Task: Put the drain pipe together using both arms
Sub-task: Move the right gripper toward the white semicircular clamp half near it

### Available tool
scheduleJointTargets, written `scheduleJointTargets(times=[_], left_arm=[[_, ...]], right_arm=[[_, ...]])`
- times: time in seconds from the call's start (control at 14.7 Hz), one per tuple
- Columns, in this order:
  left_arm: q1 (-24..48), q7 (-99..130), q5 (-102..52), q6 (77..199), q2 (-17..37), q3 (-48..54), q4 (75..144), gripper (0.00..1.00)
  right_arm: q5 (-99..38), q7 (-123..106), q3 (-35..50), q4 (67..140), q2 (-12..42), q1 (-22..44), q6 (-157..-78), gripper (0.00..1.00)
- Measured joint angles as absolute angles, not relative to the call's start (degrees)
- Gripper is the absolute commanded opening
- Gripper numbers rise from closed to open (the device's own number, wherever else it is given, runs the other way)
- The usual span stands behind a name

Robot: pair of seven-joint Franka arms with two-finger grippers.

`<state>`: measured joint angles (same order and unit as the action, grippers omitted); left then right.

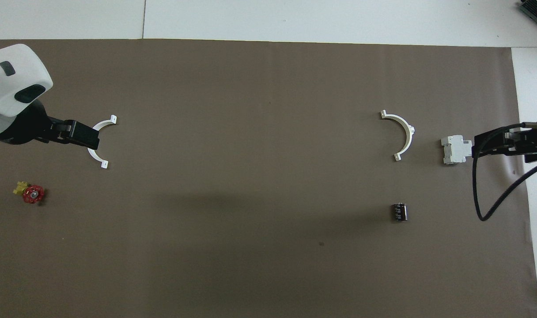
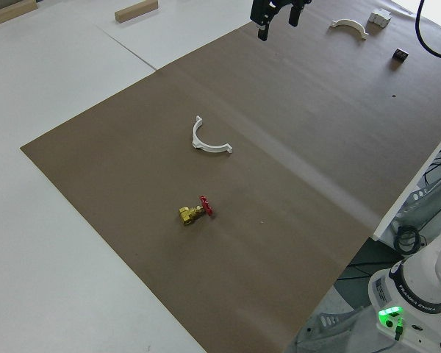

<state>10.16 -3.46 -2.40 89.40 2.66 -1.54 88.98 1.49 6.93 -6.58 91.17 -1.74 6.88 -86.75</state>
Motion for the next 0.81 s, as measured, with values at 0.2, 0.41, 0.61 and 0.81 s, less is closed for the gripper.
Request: scheduleJointTargets(times=[0.2, 0.41, 0.61, 0.81], left_arm=[[10.2, -3.5, -2.4, 89.4, 2.7, -1.5, 89.0, 1.0], [10.2, -3.5, -2.4, 89.5, 2.7, -1.5, 89.0, 1.0], [10.2, -3.5, -2.4, 89.5, 2.7, -1.5, 89.0, 1.0], [10.1, -3.5, -2.4, 89.5, 2.7, -1.6, 89.0, 1.0]], right_arm=[[1.5, 6.9, -6.6, 91.2, -1.7, 6.9, -86.7, 1.0], [1.3, 6.9, -6.6, 91.3, -1.7, 6.9, -87.1, 1.0], [1.2, 4.6, -6.6, 93.3, -1.7, 6.8, -90.6, 1.0], [0.7, -0.6, -6.7, 97.6, -0.4, 5.8, -97.9, 1.0]])
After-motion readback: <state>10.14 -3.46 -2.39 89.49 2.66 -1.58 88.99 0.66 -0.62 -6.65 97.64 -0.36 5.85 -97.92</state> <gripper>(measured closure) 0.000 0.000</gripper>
